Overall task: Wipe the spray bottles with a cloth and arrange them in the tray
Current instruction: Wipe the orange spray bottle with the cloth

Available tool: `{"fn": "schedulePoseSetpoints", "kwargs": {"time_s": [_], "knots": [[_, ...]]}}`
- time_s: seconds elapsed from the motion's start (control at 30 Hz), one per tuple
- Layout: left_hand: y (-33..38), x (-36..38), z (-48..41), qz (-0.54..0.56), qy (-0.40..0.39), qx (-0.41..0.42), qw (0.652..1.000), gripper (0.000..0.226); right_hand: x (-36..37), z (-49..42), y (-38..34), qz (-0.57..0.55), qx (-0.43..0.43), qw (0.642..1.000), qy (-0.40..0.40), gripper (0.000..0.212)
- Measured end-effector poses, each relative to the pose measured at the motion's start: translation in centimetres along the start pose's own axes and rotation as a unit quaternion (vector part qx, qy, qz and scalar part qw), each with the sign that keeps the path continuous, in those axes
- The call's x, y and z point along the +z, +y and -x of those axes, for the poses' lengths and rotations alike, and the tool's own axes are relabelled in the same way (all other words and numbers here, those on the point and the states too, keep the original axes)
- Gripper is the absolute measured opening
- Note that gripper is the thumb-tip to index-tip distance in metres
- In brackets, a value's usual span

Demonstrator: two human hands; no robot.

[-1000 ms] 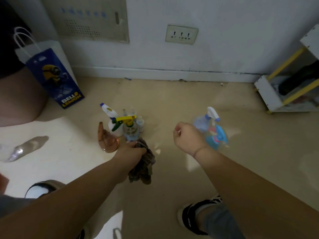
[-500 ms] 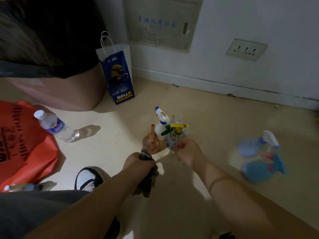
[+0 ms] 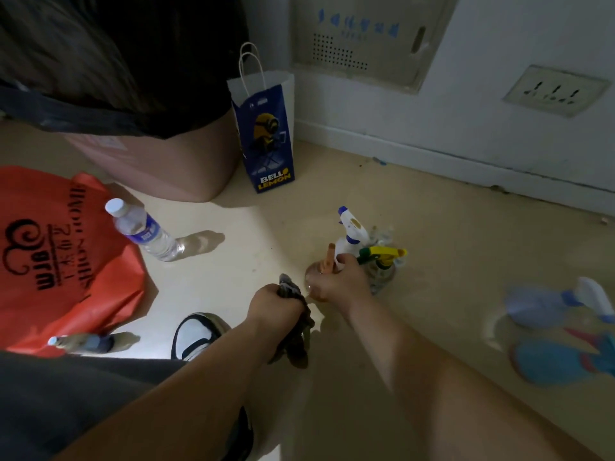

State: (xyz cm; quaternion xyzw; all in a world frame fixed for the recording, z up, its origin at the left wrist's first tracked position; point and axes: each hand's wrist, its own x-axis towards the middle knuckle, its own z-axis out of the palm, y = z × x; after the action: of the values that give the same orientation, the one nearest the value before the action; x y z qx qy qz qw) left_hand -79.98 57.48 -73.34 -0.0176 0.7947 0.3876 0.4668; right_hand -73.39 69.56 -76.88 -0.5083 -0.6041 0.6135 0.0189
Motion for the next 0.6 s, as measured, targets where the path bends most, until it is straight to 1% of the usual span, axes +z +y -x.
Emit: {"fn": "schedulePoseSetpoints", "kwargs": {"time_s": [0.07,0.17,0.27,0.3,0.37,0.4,0.5,0.6], "knots": [[-0.1,-0.2,0.0,-0.006,0.002,0.001,1.0,0.016,0.1,0.1,-0.2,0.0,-0.005,1.0,0.023,0.021],[0.1,-0.5,0.2,-0.012,0.008,0.013,1.0,0.016,0.0,0.5,-0.4,0.041,-0.028,0.998,0.039,0.019],[0.5,-0.8,1.1,-0.007,0.018,0.029,0.999,0.006,-1.3,1.8,-0.5,0.126,-0.029,0.992,-0.001,0.02],[0.6,-1.0,1.6,-0.006,0.023,0.033,0.999,0.006,-2.0,2.2,-0.3,0.134,-0.031,0.991,0.001,0.018],[1.0,-1.1,2.6,-0.004,0.029,0.043,0.999,0.006,-3.6,3.2,0.1,0.096,-0.031,0.995,0.029,0.011],[1.1,-1.1,3.0,-0.001,0.03,0.047,0.998,0.011,-4.3,3.9,-0.2,0.075,-0.029,0.996,0.04,0.012],[2.3,-0.6,5.4,-0.019,0.018,0.053,0.998,0.021,-6.7,6.7,-2.1,0.048,-0.047,0.998,0.019,0.017],[4.0,-0.1,7.9,-0.031,-0.007,0.076,0.997,0.02,-9.7,10.3,-4.8,0.024,-0.063,0.998,0.008,0.012]]}}
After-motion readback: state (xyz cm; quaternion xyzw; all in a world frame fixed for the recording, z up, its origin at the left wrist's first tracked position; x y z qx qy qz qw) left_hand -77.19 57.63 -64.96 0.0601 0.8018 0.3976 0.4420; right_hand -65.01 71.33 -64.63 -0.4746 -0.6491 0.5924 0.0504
